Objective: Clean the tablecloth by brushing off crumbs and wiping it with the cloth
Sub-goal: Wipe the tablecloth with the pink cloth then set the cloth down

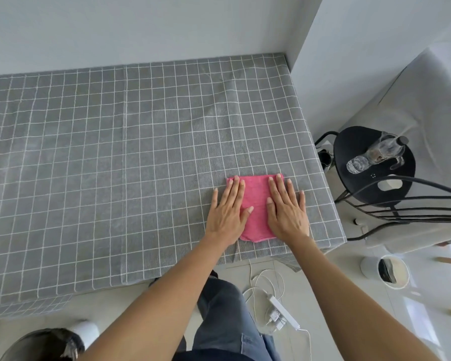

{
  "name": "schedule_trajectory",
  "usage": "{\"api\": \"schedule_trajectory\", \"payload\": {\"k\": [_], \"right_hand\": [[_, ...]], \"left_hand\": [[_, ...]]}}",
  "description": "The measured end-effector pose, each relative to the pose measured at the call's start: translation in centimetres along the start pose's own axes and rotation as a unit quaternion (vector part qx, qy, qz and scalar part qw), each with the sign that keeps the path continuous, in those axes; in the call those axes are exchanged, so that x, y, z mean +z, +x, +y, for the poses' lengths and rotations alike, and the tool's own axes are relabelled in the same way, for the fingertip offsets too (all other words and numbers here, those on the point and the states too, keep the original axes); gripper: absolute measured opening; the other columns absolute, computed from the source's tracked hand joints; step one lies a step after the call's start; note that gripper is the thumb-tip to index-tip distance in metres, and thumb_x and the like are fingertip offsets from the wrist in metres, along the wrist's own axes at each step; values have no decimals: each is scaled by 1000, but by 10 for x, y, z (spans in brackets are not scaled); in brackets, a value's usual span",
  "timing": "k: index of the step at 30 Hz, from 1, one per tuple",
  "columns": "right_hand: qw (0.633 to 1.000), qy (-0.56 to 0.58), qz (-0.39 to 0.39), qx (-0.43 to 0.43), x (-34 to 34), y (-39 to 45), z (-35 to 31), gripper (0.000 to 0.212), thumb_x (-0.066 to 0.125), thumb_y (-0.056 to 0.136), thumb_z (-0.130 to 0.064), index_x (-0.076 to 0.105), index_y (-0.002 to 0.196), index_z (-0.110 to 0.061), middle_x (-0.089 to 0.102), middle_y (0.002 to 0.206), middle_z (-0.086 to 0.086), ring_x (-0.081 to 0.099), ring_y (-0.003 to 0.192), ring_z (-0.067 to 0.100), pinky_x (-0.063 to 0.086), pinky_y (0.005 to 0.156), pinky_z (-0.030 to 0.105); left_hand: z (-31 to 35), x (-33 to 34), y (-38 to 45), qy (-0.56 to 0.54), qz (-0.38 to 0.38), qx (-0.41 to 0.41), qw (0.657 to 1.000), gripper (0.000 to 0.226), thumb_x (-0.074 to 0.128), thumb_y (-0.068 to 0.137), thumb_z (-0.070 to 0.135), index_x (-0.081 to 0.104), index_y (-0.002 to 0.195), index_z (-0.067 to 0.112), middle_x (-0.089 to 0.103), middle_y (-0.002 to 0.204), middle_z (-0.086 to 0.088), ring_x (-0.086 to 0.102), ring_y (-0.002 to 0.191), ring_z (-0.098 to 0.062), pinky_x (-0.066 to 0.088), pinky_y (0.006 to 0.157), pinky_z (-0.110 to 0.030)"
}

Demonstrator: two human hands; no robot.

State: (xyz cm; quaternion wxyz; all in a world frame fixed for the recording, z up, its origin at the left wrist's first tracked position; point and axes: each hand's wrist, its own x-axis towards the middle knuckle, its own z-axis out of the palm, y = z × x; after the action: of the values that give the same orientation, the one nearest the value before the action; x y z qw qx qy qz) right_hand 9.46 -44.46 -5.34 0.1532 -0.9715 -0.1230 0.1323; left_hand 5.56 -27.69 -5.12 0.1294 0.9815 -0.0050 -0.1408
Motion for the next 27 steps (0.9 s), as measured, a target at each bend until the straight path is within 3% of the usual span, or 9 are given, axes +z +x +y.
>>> {"api": "schedule_trajectory", "payload": {"k": [10,16,21,27], "right_hand": [[1000,-3,6,13,4,-1,0,57,8,99,-46,-2,153,-35,-9,159,-16,-11,147,12,-12,117,40],[999,-27,-33,24,-2,3,-4,55,15,103,-39,-4,154,-30,-10,160,-10,-10,148,18,-7,118,46],[998,-21,-43,31,-26,11,-13,54,17,104,-38,11,154,-20,-1,162,-1,-4,149,19,-5,118,44],[995,-54,-72,39,-69,38,-33,56,20,104,-37,7,154,-17,-1,162,6,-4,149,23,1,119,49]], "left_hand": [[-5,3,0,13,4,5,1000,71,-1,92,58,-25,146,18,-28,155,2,-23,143,-13,-14,117,-43],[-1,-6,1,17,-32,4,999,74,-3,90,57,-22,147,15,-27,155,-1,-22,144,-14,-14,116,-43],[-8,-33,4,0,-38,19,999,66,5,98,52,-12,150,15,-18,158,-2,-16,145,-14,-15,114,-42],[-46,-90,9,15,-15,-25,999,65,9,100,50,-6,151,11,-12,159,-6,-10,147,-18,-8,116,-48]]}}
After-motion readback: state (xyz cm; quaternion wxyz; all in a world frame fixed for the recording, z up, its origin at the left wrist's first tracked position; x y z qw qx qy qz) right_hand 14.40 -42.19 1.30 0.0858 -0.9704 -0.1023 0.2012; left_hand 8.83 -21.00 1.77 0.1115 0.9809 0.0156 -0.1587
